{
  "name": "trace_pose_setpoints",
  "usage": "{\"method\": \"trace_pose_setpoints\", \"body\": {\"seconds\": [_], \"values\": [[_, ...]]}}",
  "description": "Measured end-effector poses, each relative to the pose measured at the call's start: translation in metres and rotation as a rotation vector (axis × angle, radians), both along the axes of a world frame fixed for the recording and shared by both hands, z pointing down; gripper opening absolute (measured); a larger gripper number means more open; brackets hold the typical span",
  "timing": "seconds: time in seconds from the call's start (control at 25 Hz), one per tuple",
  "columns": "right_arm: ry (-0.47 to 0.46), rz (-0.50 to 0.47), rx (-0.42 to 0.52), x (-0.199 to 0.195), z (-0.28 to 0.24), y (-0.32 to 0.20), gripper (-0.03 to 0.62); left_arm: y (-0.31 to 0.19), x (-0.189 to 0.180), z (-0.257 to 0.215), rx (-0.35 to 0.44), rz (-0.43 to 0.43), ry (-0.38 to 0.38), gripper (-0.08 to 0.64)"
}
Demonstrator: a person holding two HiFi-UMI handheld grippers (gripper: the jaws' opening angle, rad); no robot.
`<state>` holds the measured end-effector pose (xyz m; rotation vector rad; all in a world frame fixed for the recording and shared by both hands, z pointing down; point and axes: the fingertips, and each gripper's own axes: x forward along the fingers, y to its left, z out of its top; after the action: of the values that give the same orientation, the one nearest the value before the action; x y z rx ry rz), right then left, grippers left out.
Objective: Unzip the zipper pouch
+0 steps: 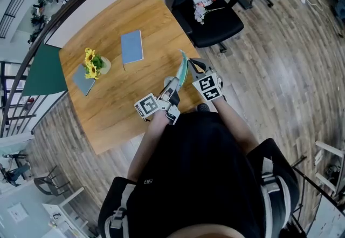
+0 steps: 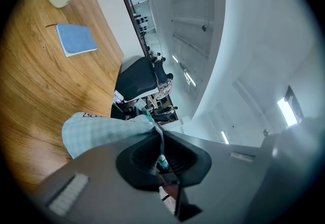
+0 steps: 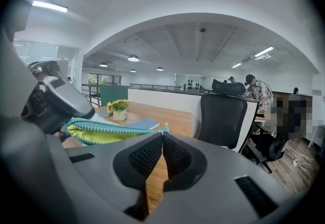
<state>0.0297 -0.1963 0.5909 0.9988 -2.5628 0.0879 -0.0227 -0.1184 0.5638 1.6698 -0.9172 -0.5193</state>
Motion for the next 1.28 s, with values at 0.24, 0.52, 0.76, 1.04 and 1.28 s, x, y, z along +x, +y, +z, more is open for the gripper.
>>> {"method": "trace_pose_setpoints", "body": {"seconds": [0.24, 0.52, 0.76, 1.04, 1.28], "values": [[0.0, -0.005, 0.0, 0.002, 0.0, -0.003, 0.008, 0.001, 0.002, -0.001, -0.002, 0.003, -0.005, 0.012], [0.011, -0.012, -0.002, 0.008, 0.0, -0.006, 0.008, 0.004, 0.001, 0.003, -0.011, -0.016, -0.019, 0.012], [0.006, -0.034, -0.009, 0.006, 0.004, -0.005, 0.008, 0.006, 0.002, 0.003, -0.014, -0.029, -0.02, 0.012], [0.004, -0.031, -0.009, 0.01, 0.005, -0.011, 0.008, 0.008, 0.007, 0.0, -0.014, -0.041, 0.005, 0.012], [0.004, -0.031, -0.008, 0.012, 0.006, -0.012, 0.008, 0.009, 0.006, 0.003, -0.012, -0.05, -0.029, 0.012]]}}
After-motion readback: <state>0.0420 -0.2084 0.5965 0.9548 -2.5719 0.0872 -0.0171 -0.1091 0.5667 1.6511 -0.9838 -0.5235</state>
